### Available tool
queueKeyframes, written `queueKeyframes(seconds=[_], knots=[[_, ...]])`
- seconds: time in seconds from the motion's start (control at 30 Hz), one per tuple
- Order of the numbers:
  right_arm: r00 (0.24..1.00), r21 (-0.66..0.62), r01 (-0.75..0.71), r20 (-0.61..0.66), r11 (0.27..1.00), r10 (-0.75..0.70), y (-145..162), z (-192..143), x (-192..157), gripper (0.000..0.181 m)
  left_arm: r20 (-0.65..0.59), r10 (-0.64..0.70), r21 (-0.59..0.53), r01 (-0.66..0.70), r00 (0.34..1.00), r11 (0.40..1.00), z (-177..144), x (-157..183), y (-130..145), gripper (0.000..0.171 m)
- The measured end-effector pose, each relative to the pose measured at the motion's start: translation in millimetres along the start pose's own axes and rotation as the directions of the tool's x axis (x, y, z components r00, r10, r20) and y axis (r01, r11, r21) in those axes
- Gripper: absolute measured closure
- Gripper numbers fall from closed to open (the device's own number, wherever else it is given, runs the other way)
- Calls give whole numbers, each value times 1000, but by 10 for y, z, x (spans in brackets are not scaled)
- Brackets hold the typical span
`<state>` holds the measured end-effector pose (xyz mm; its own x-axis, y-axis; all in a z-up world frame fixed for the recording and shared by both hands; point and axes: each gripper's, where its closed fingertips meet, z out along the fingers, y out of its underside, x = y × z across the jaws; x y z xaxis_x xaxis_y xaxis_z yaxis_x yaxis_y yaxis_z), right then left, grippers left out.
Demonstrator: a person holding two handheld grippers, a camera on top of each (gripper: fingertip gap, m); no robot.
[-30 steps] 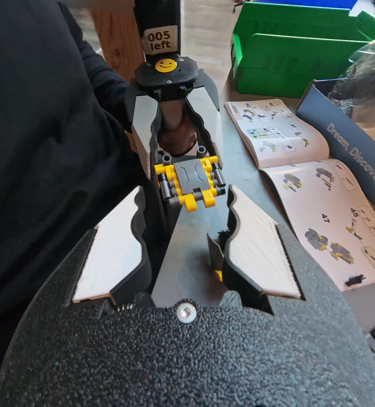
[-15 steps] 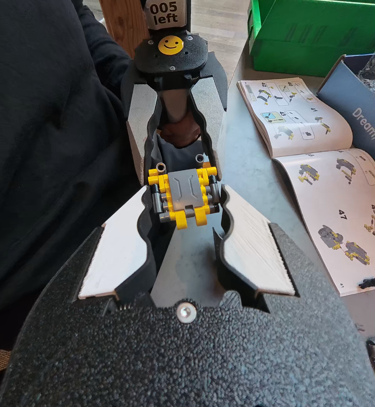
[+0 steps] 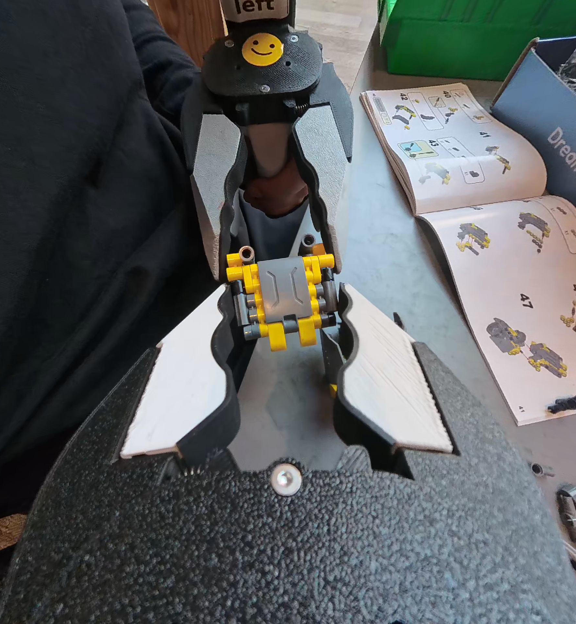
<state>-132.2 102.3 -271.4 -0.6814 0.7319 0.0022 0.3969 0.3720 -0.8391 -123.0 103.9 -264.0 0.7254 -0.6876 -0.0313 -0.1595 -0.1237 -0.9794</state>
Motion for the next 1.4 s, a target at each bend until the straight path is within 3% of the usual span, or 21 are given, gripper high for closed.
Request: queueKeyframes(seconds=[0.4,0.63,0.77,0.97,1.03,1.17,1.23,1.4], knots=[[998,11,-45,-39,999,46,-7,-100,113,121,21,-65,16,65,998,998,-12,-104,-21,110],[979,74,-92,-174,993,103,-89,-486,366,121,54,-87,-29,89,995,996,-104,-283,-22,101],[948,86,-107,-291,990,128,-66,-846,560,120,116,-93,-125,107,989,986,-159,-552,22,101],[899,138,-158,-388,978,201,-66,-1190,950,121,252,-116,-355,203,961,912,-152,-1225,180,110],[896,170,-167,-385,971,221,-105,-1180,1062,121,265,-95,-422,204,960,883,-107,-1413,306,112],[867,129,-226,-425,966,260,21,-1083,1309,121,257,-104,-606,243,961,757,-109,-1544,691,122],[864,96,-279,-410,956,293,94,-977,1366,121,256,-90,-593,230,962,772,-110,-1560,683,131],[862,20,-369,-367,929,350,159,-597,1522,121,238,-109,-557,228,965,798,-132,-1499,678,133]])
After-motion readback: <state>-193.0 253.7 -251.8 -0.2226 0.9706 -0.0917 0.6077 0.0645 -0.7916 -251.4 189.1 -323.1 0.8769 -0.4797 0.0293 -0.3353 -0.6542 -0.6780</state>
